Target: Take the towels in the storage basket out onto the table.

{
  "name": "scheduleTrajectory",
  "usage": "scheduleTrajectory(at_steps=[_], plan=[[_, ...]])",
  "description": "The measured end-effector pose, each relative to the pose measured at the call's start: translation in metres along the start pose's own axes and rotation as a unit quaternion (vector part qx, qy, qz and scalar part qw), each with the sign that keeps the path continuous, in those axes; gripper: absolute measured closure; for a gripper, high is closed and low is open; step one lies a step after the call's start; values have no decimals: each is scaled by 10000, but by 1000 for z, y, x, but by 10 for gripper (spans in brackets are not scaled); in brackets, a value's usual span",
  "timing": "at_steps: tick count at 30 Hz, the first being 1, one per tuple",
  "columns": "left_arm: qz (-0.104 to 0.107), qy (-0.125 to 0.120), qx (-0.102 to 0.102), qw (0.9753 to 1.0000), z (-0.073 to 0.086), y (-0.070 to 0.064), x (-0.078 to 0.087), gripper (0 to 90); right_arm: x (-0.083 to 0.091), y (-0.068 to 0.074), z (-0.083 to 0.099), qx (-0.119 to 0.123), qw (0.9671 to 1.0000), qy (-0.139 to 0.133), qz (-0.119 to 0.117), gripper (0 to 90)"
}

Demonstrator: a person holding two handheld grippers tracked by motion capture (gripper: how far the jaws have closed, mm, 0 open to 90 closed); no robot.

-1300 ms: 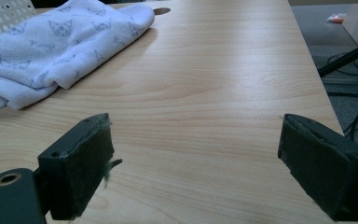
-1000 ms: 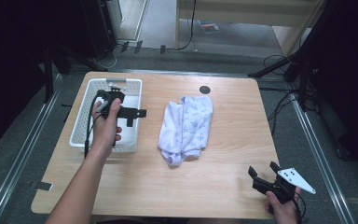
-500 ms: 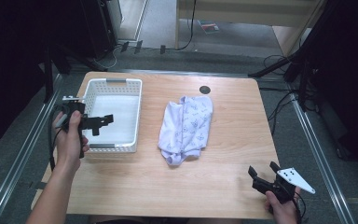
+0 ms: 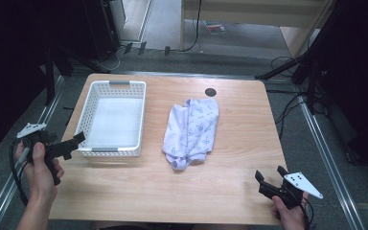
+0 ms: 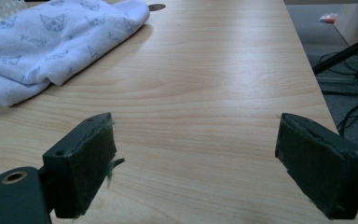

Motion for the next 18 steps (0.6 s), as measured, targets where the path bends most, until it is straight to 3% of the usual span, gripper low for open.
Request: scheduleTrajectory(at_steps=[6,7,12,13,14,18], plan=[[-72,-313,34,9995,14,18,10,0,0,0,0,16,10000,0,28,127],[-177,-458,83,9988,21,27,13,0,0,0,0,20,10000,2,41,127],[-506,-791,42,9956,41,45,17,0,0,-1,0,40,10000,3,59,129],[-506,-791,42,9956,41,45,17,0,0,-1,0,40,10000,3,59,129],[-529,-861,-7,9949,52,50,17,0,0,-1,0,42,10000,-9,68,129],[-796,-872,-1,9930,72,63,15,0,0,-1,0,21,10000,-26,69,129]])
Point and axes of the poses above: each handheld gripper's, and its own axes: x roughly backward along the jaws, z roughly out of its underside, y roughly to its left, the point moved 10 cm from there along -x, roughly forward along the jaws
